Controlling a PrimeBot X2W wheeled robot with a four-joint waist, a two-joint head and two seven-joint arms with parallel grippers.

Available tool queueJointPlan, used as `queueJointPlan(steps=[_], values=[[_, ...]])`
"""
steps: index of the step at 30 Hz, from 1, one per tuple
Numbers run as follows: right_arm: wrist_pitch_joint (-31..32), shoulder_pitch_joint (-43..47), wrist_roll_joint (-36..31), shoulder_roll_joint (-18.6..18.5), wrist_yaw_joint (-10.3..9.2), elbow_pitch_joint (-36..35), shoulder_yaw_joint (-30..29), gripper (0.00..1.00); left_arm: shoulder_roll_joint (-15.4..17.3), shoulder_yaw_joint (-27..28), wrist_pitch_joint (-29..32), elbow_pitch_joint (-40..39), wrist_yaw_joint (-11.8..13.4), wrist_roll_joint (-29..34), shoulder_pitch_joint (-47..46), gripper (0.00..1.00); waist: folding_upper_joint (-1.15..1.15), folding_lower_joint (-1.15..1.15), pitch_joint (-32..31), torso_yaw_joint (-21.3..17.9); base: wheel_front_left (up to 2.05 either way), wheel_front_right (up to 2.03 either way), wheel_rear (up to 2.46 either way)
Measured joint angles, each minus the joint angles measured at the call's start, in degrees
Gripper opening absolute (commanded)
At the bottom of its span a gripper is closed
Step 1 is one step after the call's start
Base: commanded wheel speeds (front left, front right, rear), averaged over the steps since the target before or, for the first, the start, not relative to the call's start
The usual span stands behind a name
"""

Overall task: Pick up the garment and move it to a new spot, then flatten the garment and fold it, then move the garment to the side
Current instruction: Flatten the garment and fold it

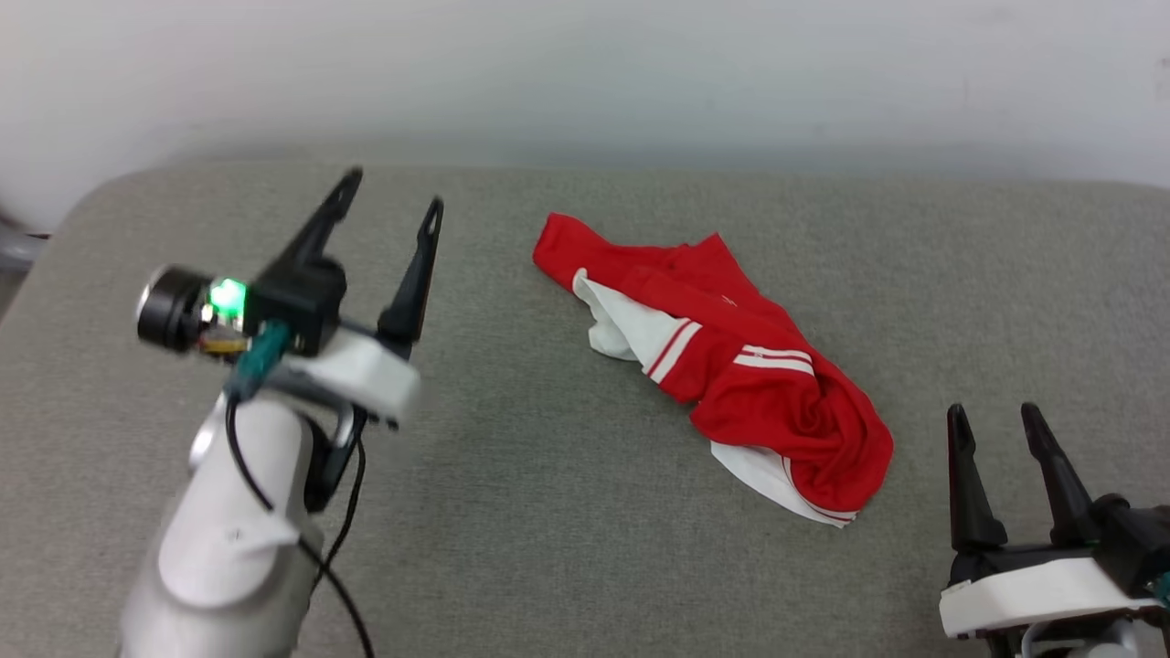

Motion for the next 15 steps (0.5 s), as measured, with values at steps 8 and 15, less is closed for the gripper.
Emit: queueJointPlan(steps=[8, 15], values=[[0.0, -2.6, 0.0, 0.0, 0.00, -0.6, -0.3, 1.00, 2.9, -10.1, 9.5, 4.5, -0.5, -9.7, -12.4, 1.00, 0.00, 0.00, 4.6, -2.6, 0.00, 0.00, 0.00], [0.0, -4.7, 0.3, 0.0, 0.00, -0.8, -0.2, 1.00, 7.6, -23.7, 23.8, 6.0, -0.5, -23.0, -22.1, 1.00, 0.00, 0.00, 8.6, -5.0, 0.00, 0.00, 0.00]])
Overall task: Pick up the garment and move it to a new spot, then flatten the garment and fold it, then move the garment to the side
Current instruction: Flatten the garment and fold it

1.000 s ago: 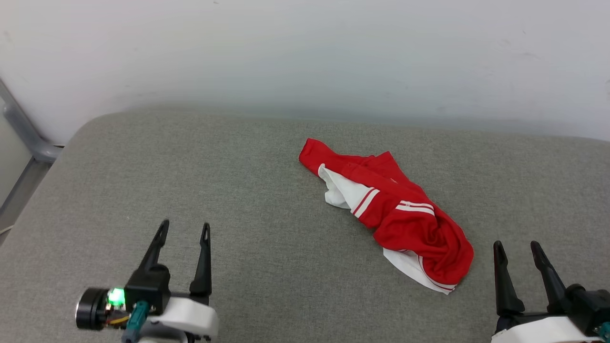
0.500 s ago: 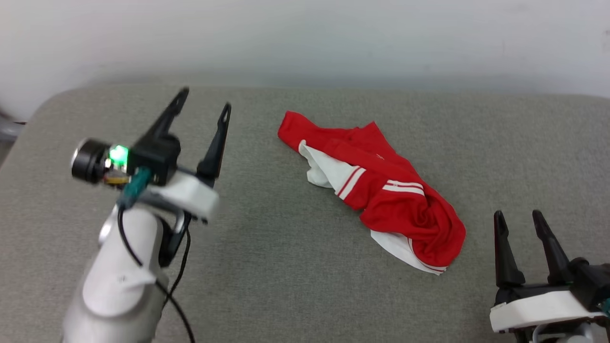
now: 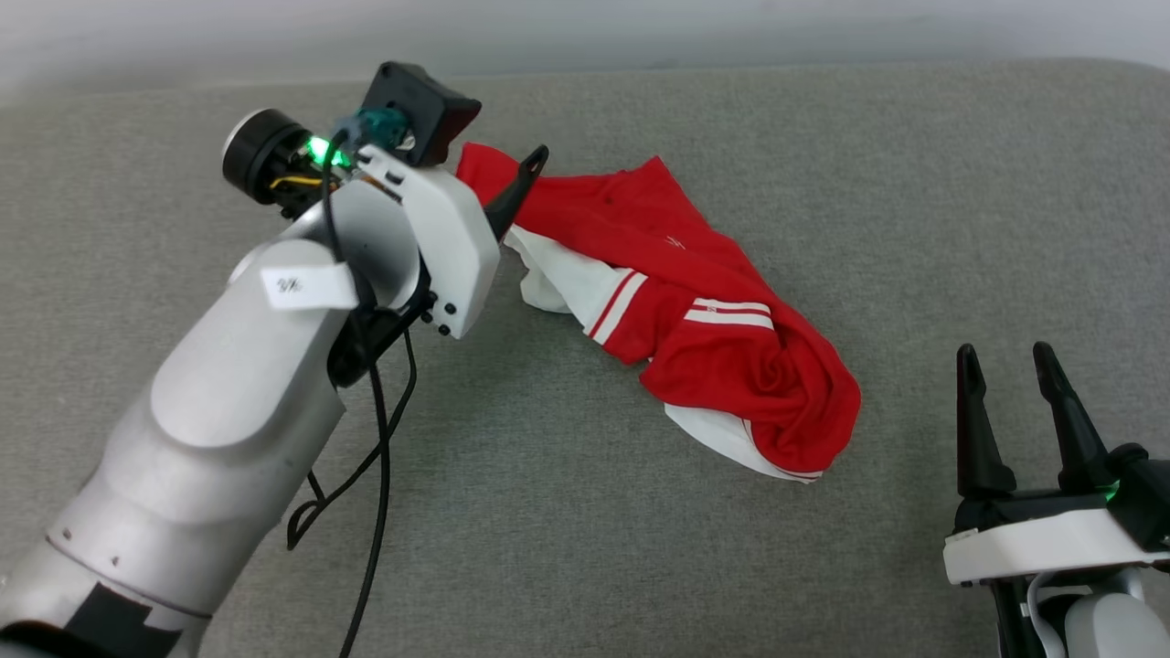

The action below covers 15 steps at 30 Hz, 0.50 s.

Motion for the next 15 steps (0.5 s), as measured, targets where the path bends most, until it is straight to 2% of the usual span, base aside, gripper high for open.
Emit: queueJointPlan(steps=[6, 15], values=[[0.0, -1.8, 0.3, 0.0, 0.00, -0.2, 0.3, 1.00, 3.0, -11.3, 12.7, 1.4, 0.0, -9.5, -5.9, 1.00, 0.00, 0.00, 2.6, -1.9, 0.00, 0.00, 0.00], [0.0, -3.7, 1.1, 0.0, 0.00, -0.5, 0.7, 1.00, 5.3, -22.9, 21.5, 4.8, 0.0, -17.5, -11.1, 1.00, 0.00, 0.00, 6.3, -4.5, 0.00, 0.00, 0.00]])
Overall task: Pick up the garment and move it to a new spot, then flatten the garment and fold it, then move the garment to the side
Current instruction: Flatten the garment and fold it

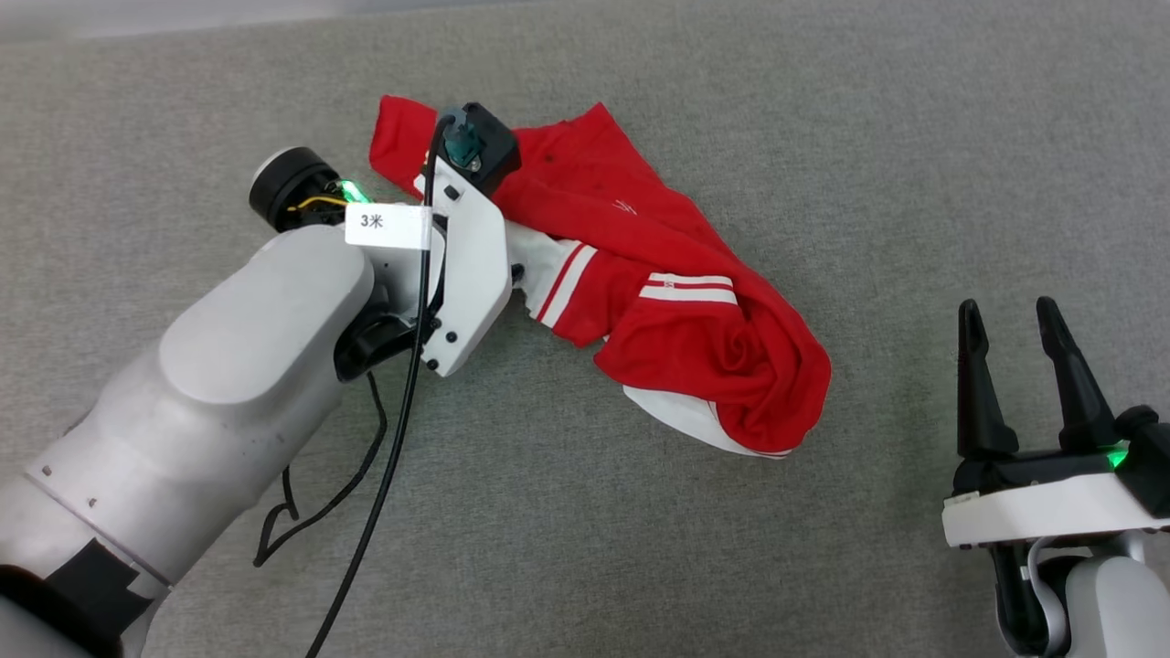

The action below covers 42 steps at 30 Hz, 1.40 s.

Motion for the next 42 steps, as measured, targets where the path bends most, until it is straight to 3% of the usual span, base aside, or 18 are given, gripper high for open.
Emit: queueJointPlan(steps=[14, 15, 16, 23, 32, 37, 42], values=[[0.0, -2.2, 0.7, 0.0, 0.00, -0.4, 0.2, 1.00, 1.2, -11.4, 3.0, 5.9, 0.0, -6.7, -5.0, 1.00, 0.00, -0.02, 4.4, -1.9, 0.00, 0.00, 0.00], [0.0, -2.3, 0.7, 0.0, 0.00, -0.4, 0.2, 1.00, 1.2, -11.8, 3.1, 5.9, 0.0, -6.8, -5.2, 0.45, 0.00, -0.02, 4.5, -1.9, 0.00, 0.00, 0.00], [0.0, -2.4, 0.7, 0.0, 0.00, -0.4, 0.3, 1.00, 1.2, -12.1, 3.0, 5.8, 0.0, -6.9, -5.4, 0.00, 0.00, -0.02, 4.6, -1.9, 0.00, 0.00, 0.00], [0.0, -2.6, 0.5, 0.0, 0.00, -0.1, 0.1, 1.00, 0.5, -14.0, -0.2, 6.2, 0.0, -7.1, -6.1, 0.00, 0.00, -0.02, 3.9, -1.1, 0.00, 0.00, 0.00], [0.0, -1.3, -0.4, 0.0, 0.00, 0.3, -0.6, 1.00, 0.6, -13.6, -14.2, 4.6, 0.0, -6.6, -7.9, 0.00, 0.00, -0.01, -0.8, 1.7, 0.00, 0.00, 0.00], [0.0, 0.8, -0.8, 0.0, 0.00, 0.4, -0.9, 1.00, 3.4, -11.5, -19.5, 1.1, 1.3, -7.1, -7.0, 0.00, 0.00, -0.01, -3.7, 4.3, 0.00, 0.00, 0.00], [0.0, 2.2, -1.1, 0.0, 0.00, 0.5, -1.0, 1.00, 8.8, -10.3, -22.2, -3.6, 5.0, -7.8, -1.9, 0.00, 0.00, -0.01, -6.1, 7.0, 0.00, 0.00, 0.00]])
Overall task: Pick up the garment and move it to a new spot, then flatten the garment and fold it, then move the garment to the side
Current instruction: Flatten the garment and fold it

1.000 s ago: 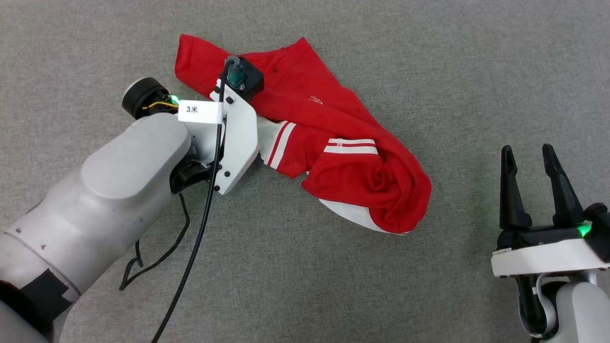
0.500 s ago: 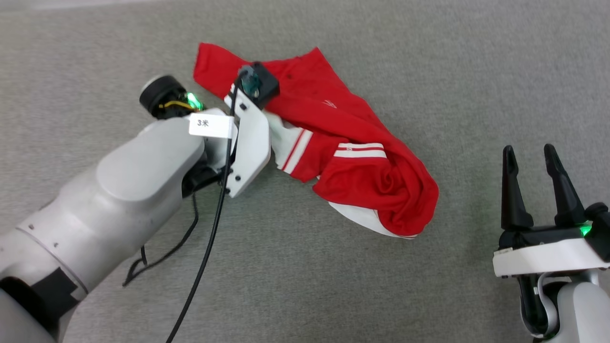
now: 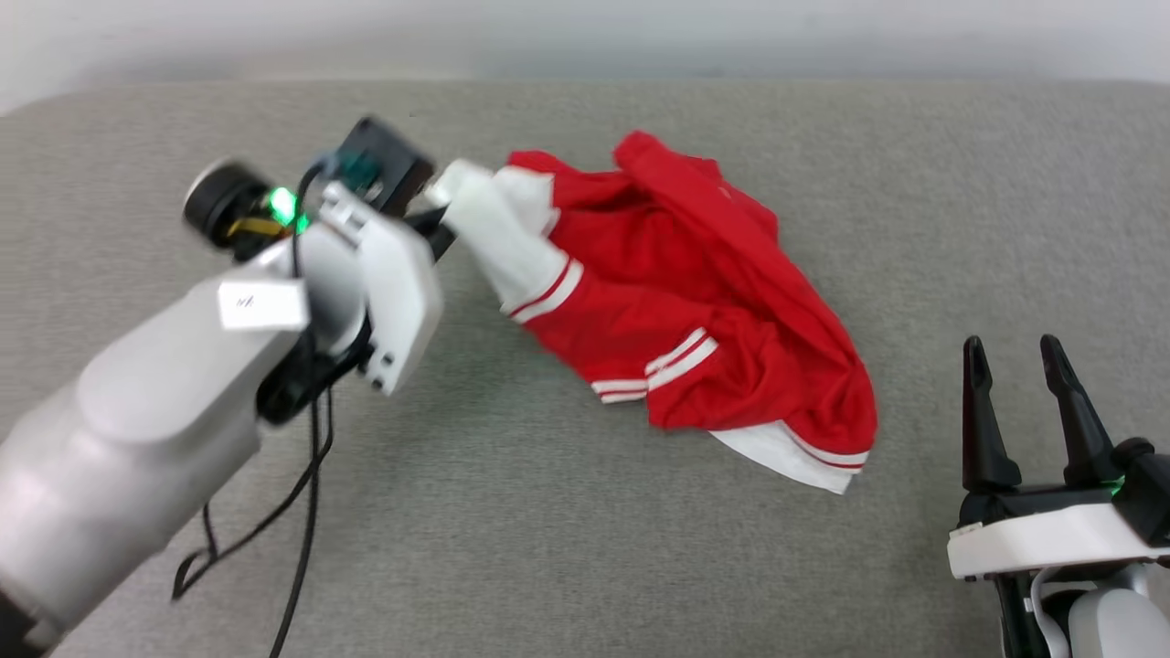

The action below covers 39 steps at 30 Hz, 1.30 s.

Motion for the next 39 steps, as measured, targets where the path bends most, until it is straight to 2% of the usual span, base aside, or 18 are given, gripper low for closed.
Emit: queueJointPlan(steps=[3, 4, 7, 13, 17, 20, 27, 28, 29, 34, 35, 39], values=[[0.0, 0.8, -0.3, 0.0, 0.00, 0.1, -0.2, 1.00, 3.1, 0.6, -1.2, -2.9, 2.6, -1.5, 4.4, 0.00, 0.00, 0.00, -1.3, 1.5, 0.00, 0.00, 0.00], [0.0, 1.0, -0.3, 0.0, 0.00, 0.1, -0.2, 1.00, 5.3, 1.2, -2.1, -4.3, 4.3, -3.4, 7.7, 0.00, 0.00, 0.00, -2.1, 2.3, 0.00, 0.00, 0.00], [0.0, 1.3, -0.4, 0.0, 0.00, 0.1, -0.1, 1.00, 9.0, 1.8, -3.6, -5.2, 7.0, -4.9, 12.4, 0.00, 0.00, 0.00, -3.0, 3.2, 0.00, 0.00, 0.00], [0.0, 2.0, -0.6, 0.0, 0.00, 0.0, 0.1, 1.00, 12.7, 2.7, -6.5, -4.5, 9.8, -10.3, 21.9, 0.00, 0.00, 0.00, -3.6, 4.0, 0.00, 0.00, 0.00], [0.0, 2.2, -0.9, 0.0, 0.00, 0.0, 0.1, 1.00, 13.3, 3.7, -8.0, -1.4, 9.9, -14.6, 26.7, 0.00, 0.00, 0.00, -3.4, 4.0, 0.00, 0.00, 0.00], [0.0, 2.2, -1.2, 0.0, 0.00, 0.0, 0.1, 1.00, 13.3, 3.6, -8.1, 2.4, 8.9, -16.6, 29.5, 0.00, 0.00, 0.00, -3.2, 3.7, 0.00, 0.00, 0.00], [0.0, 2.5, -1.4, 0.0, 0.00, 0.0, -0.5, 1.00, 10.7, 4.3, -9.3, 8.2, 6.5, -19.1, 31.1, 0.00, 0.00, 0.00, -3.5, 3.7, 0.00, 0.00, 0.00], [0.0, 2.8, -1.4, 0.0, 0.00, 0.1, -0.6, 1.00, 10.4, 4.4, -10.1, 8.7, 6.4, -19.0, 31.1, 0.47, 0.00, 0.00, -3.7, 3.8, 0.00, 0.00, 0.00], [0.0, 2.8, -1.4, 0.0, 0.00, 0.1, -0.6, 1.00, 10.4, 4.4, -10.1, 8.7, 6.4, -19.0, 31.1, 1.00, 0.00, 0.00, -3.7, 3.8, 0.00, 0.00, 0.00], [0.0, 3.8, -1.3, 0.0, 0.00, 0.5, -0.9, 1.00, 9.6, 7.0, -20.3, 9.2, 9.8, -16.9, 31.1, 1.00, 0.00, 0.00, -6.0, 4.8, 0.00, 0.00, 0.00], [0.0, 3.8, -1.3, 0.0, 0.00, 0.5, -0.9, 1.00, 9.6, 7.0, -20.3, 9.2, 9.8, -16.9, 31.1, 1.00, 0.00, 0.00, -6.0, 4.8, 0.00, 0.00, 0.00], [0.0, 4.8, -1.3, 0.0, 0.00, 0.7, -1.1, 1.00, 9.6, 9.5, -24.1, 6.1, 13.7, -14.8, 31.8, 1.00, 0.00, 0.00, -7.9, 5.6, 0.00, 0.00, 0.00]])
